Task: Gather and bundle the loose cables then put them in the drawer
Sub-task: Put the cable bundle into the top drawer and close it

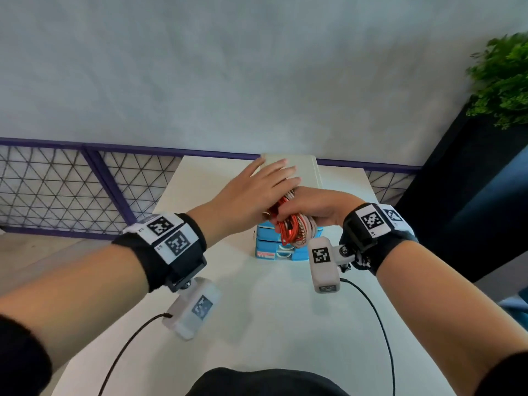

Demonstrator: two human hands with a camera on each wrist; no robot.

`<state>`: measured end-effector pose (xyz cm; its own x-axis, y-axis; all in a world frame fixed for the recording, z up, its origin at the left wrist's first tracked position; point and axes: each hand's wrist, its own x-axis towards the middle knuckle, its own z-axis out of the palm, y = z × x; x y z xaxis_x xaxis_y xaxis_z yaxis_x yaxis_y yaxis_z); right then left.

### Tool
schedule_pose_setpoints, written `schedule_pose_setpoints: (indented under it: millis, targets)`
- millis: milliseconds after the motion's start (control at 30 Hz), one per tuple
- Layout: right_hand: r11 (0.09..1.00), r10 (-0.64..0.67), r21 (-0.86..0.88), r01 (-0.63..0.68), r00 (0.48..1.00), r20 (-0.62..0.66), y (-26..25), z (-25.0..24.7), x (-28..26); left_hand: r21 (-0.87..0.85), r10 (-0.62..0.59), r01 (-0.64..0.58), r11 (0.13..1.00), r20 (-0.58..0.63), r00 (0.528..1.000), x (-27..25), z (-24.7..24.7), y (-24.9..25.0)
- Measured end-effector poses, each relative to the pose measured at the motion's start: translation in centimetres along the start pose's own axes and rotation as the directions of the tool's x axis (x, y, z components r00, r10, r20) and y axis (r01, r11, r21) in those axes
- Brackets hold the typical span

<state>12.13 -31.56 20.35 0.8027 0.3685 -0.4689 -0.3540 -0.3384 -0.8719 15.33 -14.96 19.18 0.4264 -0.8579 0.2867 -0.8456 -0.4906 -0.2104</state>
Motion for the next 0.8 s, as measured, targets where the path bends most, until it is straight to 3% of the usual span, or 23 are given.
schedule_pose_setpoints:
  millis: [133, 267, 467, 567, 633, 700, 800]
  targets:
    - [0.997, 0.073, -0.034, -0.072, 0.997, 0.028, 0.6, -0.2, -0.2, -0.047, 0.077, -0.079, 0.996, -0.055, 0.996, 0.7, 0.9, 0.2]
    - [0.991, 0.116, -0.075, -0.114, 0.993, 0.016, 0.9, 0.0, -0.5, -0.126, 0.019, -0.022, 0.992, -0.024, 1.000, 1.0, 1.3, 0.9]
    - [0.992, 0.025, -0.124, -0.033, 0.998, -0.066, 1.4, 0.0, -0.1, -0.202, -0.081, 0.089, 0.975, 0.047, 0.996, 1.1, 2.5, 1.4]
    - [0.958, -0.034, -0.287, -0.018, 0.984, -0.175, 1.8, 0.1, 0.1, -0.224, -0.099, 0.113, 0.968, 0.073, 0.992, 1.2, 2.6, 1.7]
    - [0.863, -0.098, -0.501, -0.068, 0.950, -0.298, 1.9, 0.4, -0.3, -0.205, -0.147, 0.169, 0.964, 0.117, 0.982, 1.2, 2.8, 1.7]
    - [0.726, -0.200, -0.668, -0.163, 0.880, -0.431, 2.0, 1.4, -1.1, -0.173, -0.244, 0.277, 0.945, 0.187, 0.952, 0.9, 3.2, 1.6]
    - [0.447, -0.346, -0.837, -0.315, 0.802, -0.487, 3.3, 4.4, -1.4, -0.167, -0.370, 0.408, 0.898, 0.218, 0.903, 0.5, 3.8, 1.2]
